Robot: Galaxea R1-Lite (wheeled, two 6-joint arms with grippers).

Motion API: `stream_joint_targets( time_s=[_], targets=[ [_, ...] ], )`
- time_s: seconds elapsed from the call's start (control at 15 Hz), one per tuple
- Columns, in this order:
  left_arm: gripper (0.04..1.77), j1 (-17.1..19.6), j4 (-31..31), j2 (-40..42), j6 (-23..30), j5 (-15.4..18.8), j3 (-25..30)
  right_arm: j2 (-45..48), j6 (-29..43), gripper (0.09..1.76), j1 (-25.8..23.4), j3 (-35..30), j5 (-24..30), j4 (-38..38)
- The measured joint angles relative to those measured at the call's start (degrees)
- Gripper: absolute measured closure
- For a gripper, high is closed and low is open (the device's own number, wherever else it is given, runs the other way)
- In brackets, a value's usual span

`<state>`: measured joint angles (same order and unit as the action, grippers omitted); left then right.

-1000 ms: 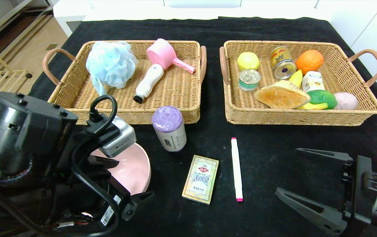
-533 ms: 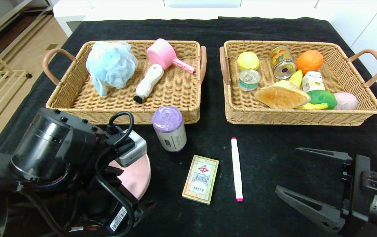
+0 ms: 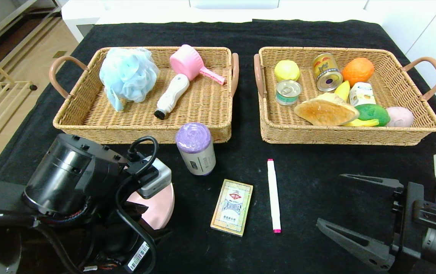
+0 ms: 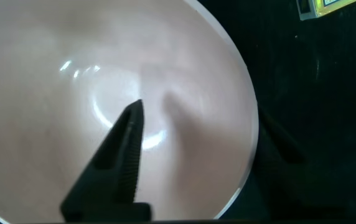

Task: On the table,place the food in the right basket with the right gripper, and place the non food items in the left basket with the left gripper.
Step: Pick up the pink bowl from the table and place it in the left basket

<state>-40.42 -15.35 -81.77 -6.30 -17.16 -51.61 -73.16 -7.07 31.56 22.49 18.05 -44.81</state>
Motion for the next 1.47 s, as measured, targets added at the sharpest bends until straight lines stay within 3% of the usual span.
stream_joint_targets(
  time_s=[0.2,0.33,1.2,1.47],
  targets=[
    [1.03,0.00,0.00,0.00,0.00,0.05,0.22,-0.29,0.02,0.14,-0.04,-0.04,0.02,0.09],
    [1.66,-0.01,0.17,0.00,-0.09,-0.24,0.24,-0.57,0.00,0.14,-0.04,-0.09,0.00,0.00],
    [1.63,-0.01,0.11,-0.28,0.11,-0.02,1.12,-0.71,0.11,0.14,-0.09,0.09,0.00,0.00],
    [1.63,-0.01,-0.24,0.60,0.07,-1.71,0.33,-0.71,0.21,0.14,-0.12,0.07,0.02,0.00]
  ],
)
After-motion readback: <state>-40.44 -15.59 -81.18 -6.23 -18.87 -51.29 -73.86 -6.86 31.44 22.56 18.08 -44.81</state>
